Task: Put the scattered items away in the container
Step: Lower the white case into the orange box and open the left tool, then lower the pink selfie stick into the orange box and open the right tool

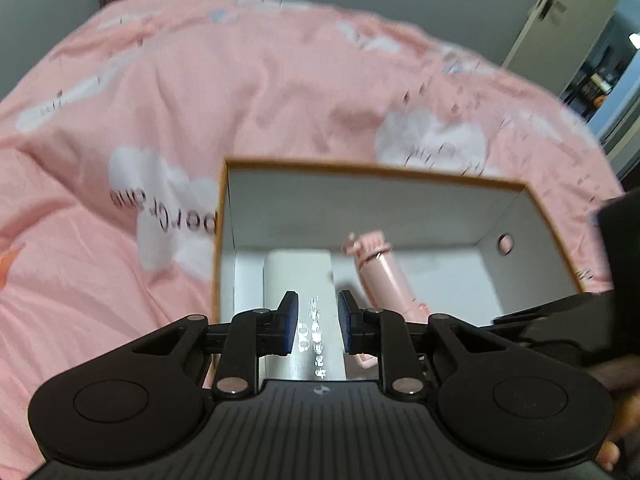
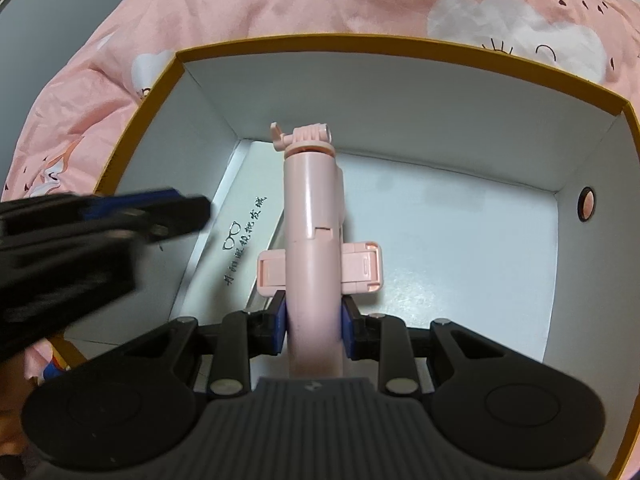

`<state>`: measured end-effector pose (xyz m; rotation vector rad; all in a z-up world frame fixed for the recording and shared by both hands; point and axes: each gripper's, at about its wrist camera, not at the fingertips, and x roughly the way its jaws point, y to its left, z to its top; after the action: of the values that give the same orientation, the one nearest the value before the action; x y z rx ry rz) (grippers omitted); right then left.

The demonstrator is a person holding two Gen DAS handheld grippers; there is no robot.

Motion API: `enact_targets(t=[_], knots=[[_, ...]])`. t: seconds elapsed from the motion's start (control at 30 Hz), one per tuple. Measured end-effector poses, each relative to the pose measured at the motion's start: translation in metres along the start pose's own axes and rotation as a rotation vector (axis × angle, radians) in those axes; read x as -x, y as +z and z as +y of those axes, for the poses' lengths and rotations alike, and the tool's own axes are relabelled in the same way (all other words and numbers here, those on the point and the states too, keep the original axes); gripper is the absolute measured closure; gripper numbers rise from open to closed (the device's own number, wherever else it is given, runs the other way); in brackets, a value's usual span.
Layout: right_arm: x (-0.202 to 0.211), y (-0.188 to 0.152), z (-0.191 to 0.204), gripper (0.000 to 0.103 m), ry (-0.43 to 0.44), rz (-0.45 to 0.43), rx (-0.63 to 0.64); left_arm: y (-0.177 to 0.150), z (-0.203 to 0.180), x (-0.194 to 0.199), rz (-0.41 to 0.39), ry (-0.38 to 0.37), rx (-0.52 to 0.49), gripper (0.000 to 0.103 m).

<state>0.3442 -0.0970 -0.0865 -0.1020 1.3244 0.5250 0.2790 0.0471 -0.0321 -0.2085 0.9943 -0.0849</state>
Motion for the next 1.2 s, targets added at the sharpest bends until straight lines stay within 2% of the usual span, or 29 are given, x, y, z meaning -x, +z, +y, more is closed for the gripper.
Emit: enact_targets(t=[0.2, 0.33, 0.63, 0.9, 1.07, 1.2], knots=[[-0.006, 0.008, 0.001, 0.073, -0.031, 0.028, -0.032, -0.004, 0.03, 0.023, -0.05, -0.012, 0.077, 0.079], [-0.015, 0.01, 0.006, 0.073, -0.076, 0.056, -0.029, -0.012, 0.049, 0.026, -0.045, -0.096, 0.146, 0.079], [-0.023, 0.018, 0.025, 0.073, -0.103, 0.084, -0.009, -0.019, 0.069, 0.031, -0.082, -0.199, 0.215, 0.079], [-0.03, 0.028, 0.044, 0.073, -0.153, 0.054, 0.058, -0.019, 0.079, 0.03, -0.092, -0.24, 0.256, 0.079], [-0.024, 0.027, 0.036, 0.073, -0.117, 0.042, 0.028, -0.02, 0.084, 0.036, -0.124, -0.259, 0.272, 0.079], [-0.006, 0.025, 0.029, 0.073, -0.052, -0.003, -0.008, -0.019, 0.088, 0.039, -0.14, -0.26, 0.293, 0.079]])
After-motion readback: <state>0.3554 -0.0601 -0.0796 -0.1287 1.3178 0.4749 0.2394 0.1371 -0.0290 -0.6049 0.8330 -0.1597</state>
